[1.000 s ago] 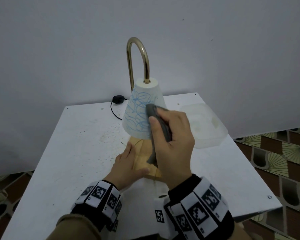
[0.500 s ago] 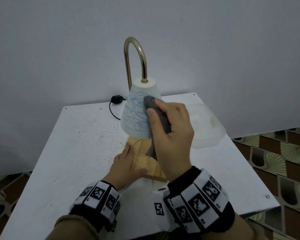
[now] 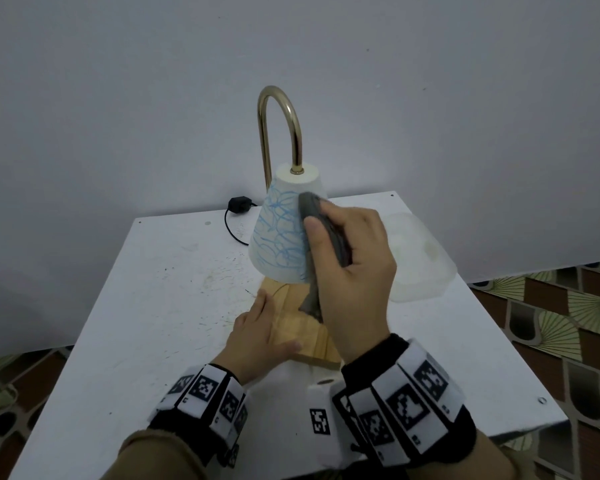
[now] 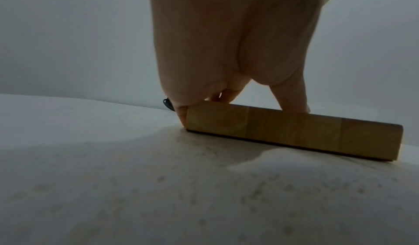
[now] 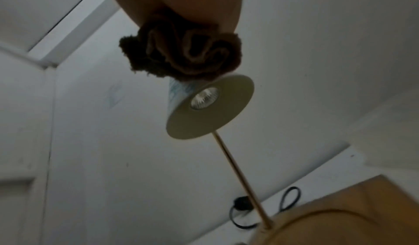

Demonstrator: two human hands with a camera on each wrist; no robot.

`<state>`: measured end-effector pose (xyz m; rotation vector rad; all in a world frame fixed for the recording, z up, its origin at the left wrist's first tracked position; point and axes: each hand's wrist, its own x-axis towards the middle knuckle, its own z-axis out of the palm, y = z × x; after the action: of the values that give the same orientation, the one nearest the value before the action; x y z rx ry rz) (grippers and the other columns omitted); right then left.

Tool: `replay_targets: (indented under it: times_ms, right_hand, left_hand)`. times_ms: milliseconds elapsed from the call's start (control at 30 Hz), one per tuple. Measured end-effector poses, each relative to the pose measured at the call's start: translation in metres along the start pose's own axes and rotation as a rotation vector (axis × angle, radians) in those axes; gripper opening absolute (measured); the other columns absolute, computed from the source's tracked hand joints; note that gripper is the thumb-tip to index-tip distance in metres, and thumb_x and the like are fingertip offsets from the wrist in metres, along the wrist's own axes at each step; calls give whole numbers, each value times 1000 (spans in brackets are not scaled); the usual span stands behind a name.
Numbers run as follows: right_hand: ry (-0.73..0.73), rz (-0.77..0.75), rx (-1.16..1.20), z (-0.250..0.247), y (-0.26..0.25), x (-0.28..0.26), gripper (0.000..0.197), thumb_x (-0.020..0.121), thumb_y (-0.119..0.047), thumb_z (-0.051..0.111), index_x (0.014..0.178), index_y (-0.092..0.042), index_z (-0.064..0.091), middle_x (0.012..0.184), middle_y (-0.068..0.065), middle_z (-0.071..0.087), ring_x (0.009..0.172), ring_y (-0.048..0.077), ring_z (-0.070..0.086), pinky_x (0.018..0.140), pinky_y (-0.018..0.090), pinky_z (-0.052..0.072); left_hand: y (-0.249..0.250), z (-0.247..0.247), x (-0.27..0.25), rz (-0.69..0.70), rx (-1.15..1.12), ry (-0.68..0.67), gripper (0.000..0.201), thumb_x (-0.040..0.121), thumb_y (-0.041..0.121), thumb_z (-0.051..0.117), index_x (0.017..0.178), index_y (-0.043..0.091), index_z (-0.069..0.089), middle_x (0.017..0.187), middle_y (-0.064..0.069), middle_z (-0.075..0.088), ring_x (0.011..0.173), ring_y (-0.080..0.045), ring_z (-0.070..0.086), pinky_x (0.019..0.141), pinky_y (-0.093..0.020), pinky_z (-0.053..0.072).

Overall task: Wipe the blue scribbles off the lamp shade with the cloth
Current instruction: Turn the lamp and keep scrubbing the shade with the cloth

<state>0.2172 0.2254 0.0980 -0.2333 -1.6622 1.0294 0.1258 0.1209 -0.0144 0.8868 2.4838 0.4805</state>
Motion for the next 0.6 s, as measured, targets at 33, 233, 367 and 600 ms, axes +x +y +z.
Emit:
replay_targets:
  times_ms: [33, 233, 367, 600]
  right_hand:
    - [-30, -26, -22, -2, 2, -7, 17, 85, -6, 65, 101, -2, 67, 96, 9, 59, 92, 4, 53, 82, 6, 38]
    - [5, 53, -83, -22, 25, -11, 15, 86, -8, 63, 101, -8, 68, 95, 6, 61, 92, -6, 51, 83, 6, 38]
    - [38, 86, -24, -14, 18, -3, 16, 87, -10, 61, 101, -8, 67, 95, 6, 61, 90, -7, 52, 79, 3, 37]
    - [-83, 2, -61, -23, 21, -31, 16, 85, -11, 64, 100, -6, 68, 95, 3, 58, 93, -3, 53, 84, 6, 38]
  left_hand:
    - [-1, 0, 1, -3, -2, 0, 101, 82, 61, 55, 151, 17, -4, 158, -2, -13, 144, -32, 7, 115, -42, 13]
    - [4, -2, -2, -13, 44, -7, 100, 84, 57, 54, 149, 13, -8, 157, -3, -16, 143, -33, 7, 115, -41, 14]
    - [5, -2, -3, -27, 38, -25, 100, 85, 57, 54, 149, 14, -9, 157, -1, -17, 143, -33, 5, 115, -41, 13]
    - [1, 1, 2, -22, 44, -30, 112, 74, 72, 50, 149, 15, -9, 157, -2, -15, 143, -33, 8, 115, -42, 14]
